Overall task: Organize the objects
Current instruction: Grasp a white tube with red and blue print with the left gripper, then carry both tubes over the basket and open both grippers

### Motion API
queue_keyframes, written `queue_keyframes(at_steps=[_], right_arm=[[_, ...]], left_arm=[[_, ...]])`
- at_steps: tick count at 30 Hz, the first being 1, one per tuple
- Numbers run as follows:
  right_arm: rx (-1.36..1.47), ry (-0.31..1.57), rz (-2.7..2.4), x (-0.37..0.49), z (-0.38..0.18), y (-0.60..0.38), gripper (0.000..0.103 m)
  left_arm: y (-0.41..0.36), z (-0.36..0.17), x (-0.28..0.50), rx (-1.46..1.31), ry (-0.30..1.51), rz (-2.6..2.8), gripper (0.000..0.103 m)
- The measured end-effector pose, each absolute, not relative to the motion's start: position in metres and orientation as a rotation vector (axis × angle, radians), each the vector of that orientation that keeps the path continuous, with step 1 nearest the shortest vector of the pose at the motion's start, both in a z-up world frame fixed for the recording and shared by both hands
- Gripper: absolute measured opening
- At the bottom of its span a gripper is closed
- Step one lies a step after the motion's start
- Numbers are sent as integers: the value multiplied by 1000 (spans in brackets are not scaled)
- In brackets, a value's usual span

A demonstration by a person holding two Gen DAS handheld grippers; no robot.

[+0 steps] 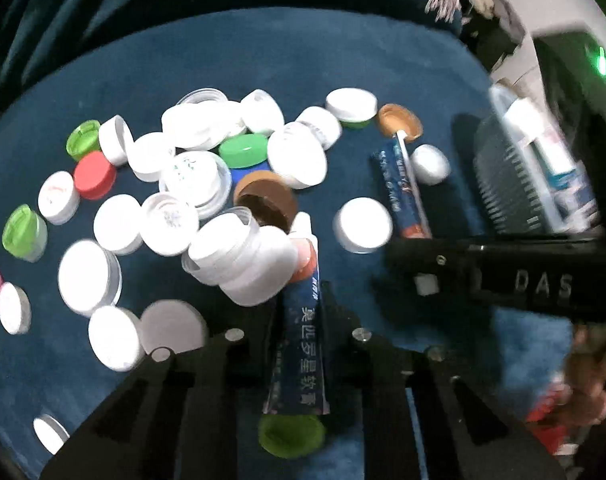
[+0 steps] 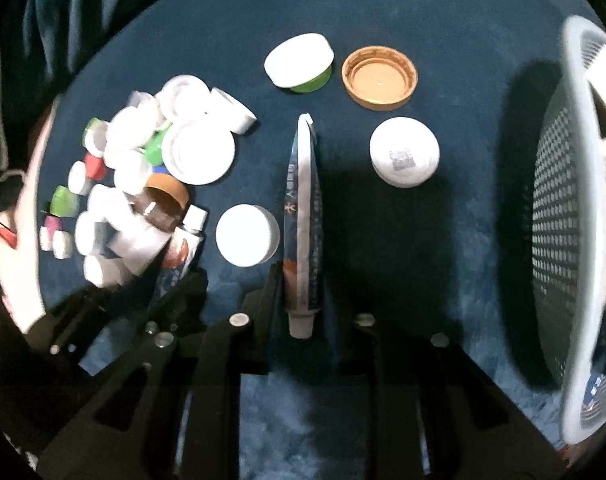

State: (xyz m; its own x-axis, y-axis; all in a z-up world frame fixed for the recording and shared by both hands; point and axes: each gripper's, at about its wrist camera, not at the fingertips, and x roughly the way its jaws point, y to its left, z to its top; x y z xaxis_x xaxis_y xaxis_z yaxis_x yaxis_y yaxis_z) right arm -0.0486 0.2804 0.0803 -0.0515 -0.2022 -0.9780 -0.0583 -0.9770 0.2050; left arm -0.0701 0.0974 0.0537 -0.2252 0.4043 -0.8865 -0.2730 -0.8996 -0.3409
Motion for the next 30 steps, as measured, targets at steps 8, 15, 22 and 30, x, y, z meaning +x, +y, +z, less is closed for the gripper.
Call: queue_keyframes(at_steps=[8, 15, 22, 30], right_arm=[[1942, -622, -2167, -25, 113, 308, 18], [1845, -745, -2249, -5, 146, 312, 18], [1769, -790, -2327, 22, 169, 352, 19], [1699, -865, -2396, 37, 182, 376, 19]], left_arm=[[82, 88, -60, -1536, -284, 2157, 16], [85, 111, -58, -1510, -231, 2175, 17], [121, 61, -52, -1735, 37, 2112, 24], [109, 71, -51, -1695, -116, 2081, 18]])
